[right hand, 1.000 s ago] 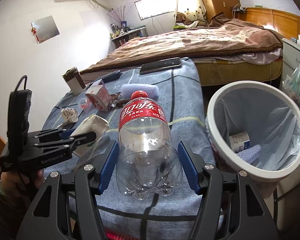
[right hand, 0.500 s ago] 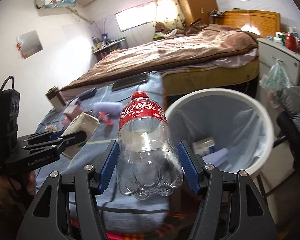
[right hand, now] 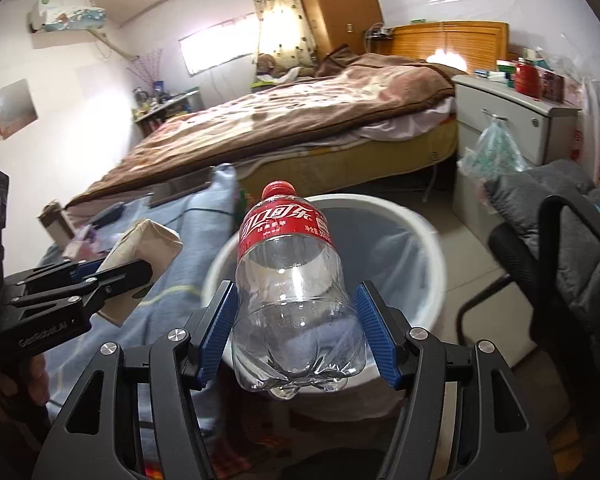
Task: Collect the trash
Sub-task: 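Carry bottle and bag over the bin and open both tools to drop them, then move both tools back over the bed toward the patterned paper wrapper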
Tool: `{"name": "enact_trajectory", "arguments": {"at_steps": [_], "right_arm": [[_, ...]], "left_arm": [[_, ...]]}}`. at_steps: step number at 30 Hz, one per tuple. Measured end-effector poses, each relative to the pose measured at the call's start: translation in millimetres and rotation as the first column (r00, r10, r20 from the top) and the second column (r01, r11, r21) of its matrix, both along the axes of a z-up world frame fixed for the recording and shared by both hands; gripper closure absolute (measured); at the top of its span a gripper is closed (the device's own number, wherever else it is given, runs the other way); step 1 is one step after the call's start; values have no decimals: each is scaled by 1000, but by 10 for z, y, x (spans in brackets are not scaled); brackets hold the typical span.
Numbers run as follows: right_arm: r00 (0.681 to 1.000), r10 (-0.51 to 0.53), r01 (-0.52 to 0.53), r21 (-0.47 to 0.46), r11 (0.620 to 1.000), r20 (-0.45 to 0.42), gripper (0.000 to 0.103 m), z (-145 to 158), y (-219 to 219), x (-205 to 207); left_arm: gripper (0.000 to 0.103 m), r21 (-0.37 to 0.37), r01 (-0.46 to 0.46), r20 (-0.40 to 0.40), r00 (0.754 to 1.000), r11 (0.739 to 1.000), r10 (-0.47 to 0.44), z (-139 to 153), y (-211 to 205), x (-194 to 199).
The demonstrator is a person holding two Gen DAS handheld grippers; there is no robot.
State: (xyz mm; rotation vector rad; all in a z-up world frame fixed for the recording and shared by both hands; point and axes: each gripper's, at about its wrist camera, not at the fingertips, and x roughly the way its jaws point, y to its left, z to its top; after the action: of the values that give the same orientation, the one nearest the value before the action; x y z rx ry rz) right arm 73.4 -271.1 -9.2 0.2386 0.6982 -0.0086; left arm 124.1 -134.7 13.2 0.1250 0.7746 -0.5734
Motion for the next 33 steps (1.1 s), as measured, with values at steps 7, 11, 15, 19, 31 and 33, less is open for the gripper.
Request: {"name": "enact_trajectory", "arguments": {"at_steps": [7, 11, 15, 19, 31, 33], "right_arm": [[997, -47, 45, -41, 998, -55, 40, -116, -243, 74], [995, -60, 56, -60, 997, -78, 40, -173, -311, 108], [992, -62, 55, -60, 997, -114, 40, -223, -359, 172], [990, -79, 68, -98, 993, -113, 40, -229, -363, 195], [992, -90, 81, -97, 992, -91, 40, -163, -369, 134], [992, -90, 82, -92, 992, -87, 40, -153, -360, 126]], "left_arm": [[71, -4, 48, -41, 998, 999, -48, -117, -397, 62], [71, 0, 49, -61, 997, 999, -49, -190, -485, 107], [69, -4, 50, -70, 996, 999, -50, -212, -536, 140], [66, -25, 43, -77, 996, 999, -45, -209, -528, 157], [50, -28, 41, -69, 997, 999, -43, -181, -488, 102], [50, -26, 35, -64, 997, 999, -36, -171, -457, 89]]}}
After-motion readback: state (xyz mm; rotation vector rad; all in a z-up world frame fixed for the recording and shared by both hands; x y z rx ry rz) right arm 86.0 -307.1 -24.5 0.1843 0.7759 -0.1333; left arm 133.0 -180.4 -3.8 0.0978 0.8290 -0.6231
